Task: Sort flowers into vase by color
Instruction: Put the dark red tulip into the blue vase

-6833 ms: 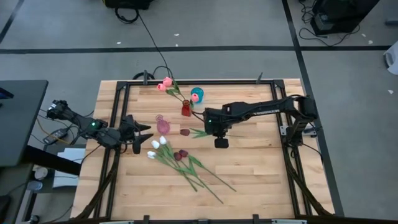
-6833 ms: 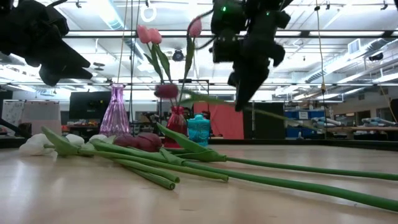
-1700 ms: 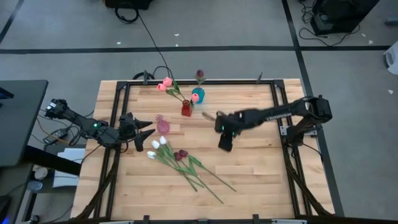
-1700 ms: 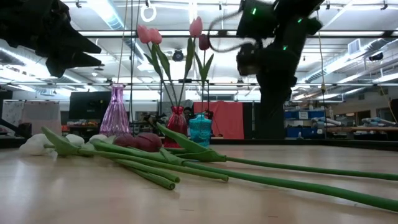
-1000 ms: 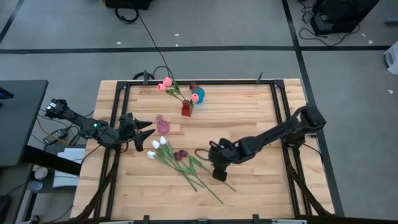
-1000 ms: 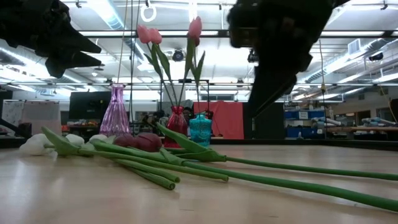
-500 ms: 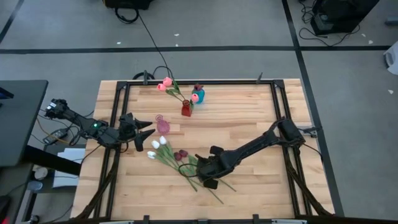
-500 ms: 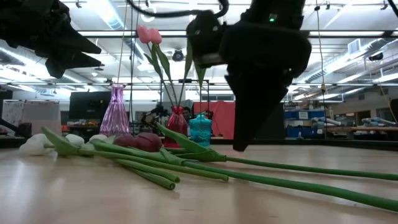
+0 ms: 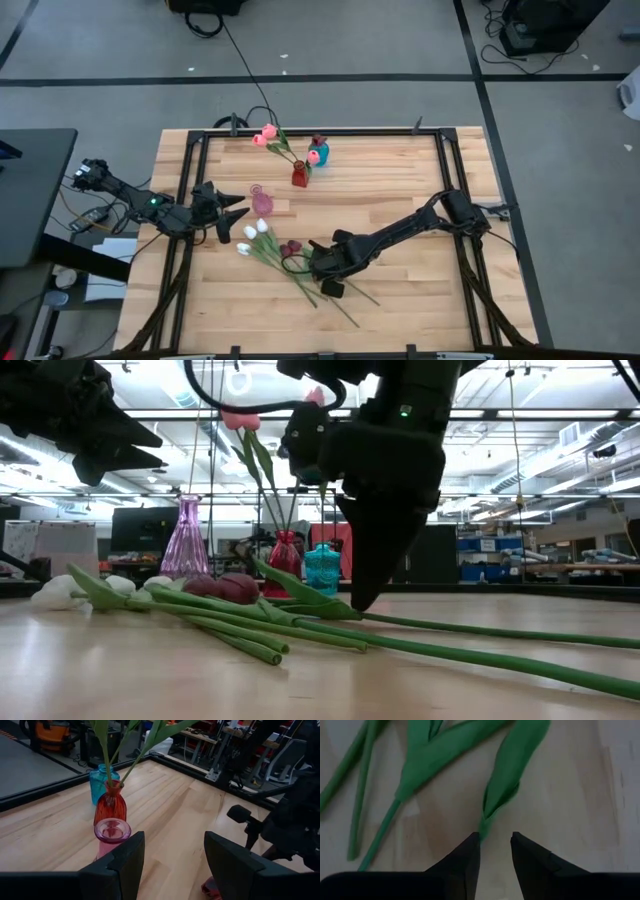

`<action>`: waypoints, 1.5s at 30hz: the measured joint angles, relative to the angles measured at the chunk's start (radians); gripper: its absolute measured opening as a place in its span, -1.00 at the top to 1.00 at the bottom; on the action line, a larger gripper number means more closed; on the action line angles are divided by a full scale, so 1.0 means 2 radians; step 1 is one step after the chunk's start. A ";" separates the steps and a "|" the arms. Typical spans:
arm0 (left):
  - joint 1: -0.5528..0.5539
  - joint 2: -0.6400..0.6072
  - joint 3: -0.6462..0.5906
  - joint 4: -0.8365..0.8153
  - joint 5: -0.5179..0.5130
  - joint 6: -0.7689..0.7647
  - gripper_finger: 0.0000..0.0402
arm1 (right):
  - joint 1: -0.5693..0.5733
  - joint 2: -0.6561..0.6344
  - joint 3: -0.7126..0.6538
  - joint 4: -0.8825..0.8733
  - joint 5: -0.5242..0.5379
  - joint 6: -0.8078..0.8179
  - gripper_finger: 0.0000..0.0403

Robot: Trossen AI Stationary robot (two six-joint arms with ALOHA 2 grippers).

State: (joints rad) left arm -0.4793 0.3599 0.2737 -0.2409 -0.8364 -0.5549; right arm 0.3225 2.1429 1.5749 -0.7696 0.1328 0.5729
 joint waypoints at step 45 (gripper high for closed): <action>0.000 0.000 -0.001 0.001 0.000 0.000 -0.05 | -0.005 -0.002 -0.032 0.032 -0.047 -0.038 0.84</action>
State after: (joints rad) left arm -0.4797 0.3599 0.2726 -0.2389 -0.8360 -0.5550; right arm 0.3129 2.1387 1.5112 -0.7052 0.0393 0.4967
